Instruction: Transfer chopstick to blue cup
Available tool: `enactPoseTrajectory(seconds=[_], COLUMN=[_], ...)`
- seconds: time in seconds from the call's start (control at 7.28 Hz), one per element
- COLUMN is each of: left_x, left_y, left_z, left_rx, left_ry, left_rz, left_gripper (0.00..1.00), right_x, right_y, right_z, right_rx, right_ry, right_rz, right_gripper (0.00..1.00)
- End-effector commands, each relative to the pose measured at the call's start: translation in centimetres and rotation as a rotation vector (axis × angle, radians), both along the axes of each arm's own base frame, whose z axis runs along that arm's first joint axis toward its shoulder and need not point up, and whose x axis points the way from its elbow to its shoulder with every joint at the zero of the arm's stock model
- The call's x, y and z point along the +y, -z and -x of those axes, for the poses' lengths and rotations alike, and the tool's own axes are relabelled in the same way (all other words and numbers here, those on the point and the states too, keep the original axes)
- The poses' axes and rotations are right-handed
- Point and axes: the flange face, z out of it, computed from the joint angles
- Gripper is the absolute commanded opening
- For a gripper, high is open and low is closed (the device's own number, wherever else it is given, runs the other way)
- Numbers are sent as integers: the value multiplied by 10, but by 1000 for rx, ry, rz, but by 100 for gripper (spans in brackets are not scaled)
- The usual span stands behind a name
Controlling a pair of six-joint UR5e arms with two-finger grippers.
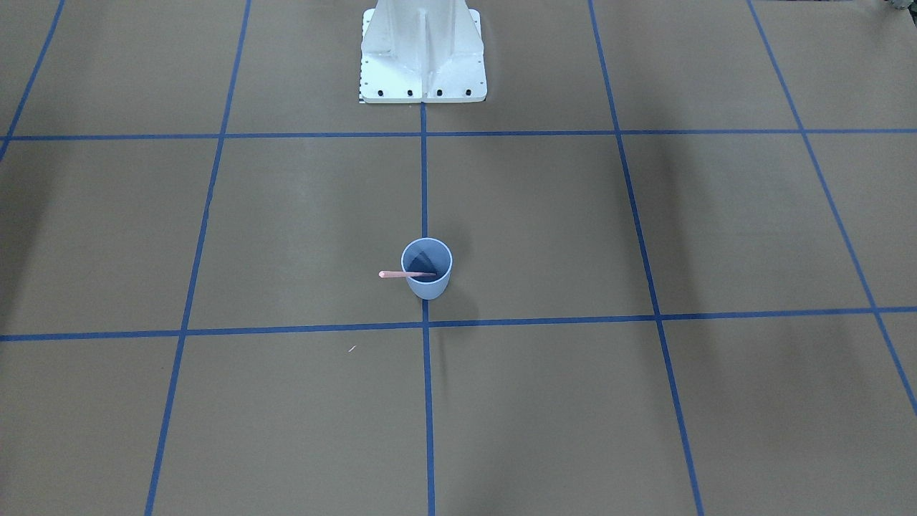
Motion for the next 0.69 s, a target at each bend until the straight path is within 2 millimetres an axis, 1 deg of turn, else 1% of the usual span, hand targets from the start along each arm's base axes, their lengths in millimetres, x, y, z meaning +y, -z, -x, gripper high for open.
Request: enactPoseTrajectory(seconds=[0.0, 0.55], left_x=[0, -2], left_y=[-1, 3], left_z=[0, 0], left_rx=[1, 0], left_ry=[0, -4], left_rz=[1, -13], left_gripper=[98, 98], right_x=[0, -2], right_y=[1, 4], right_z=[0, 0], right_rx=[0, 1], right_ry=[1, 1], right_rz=[-1, -9], right_gripper=[100, 100])
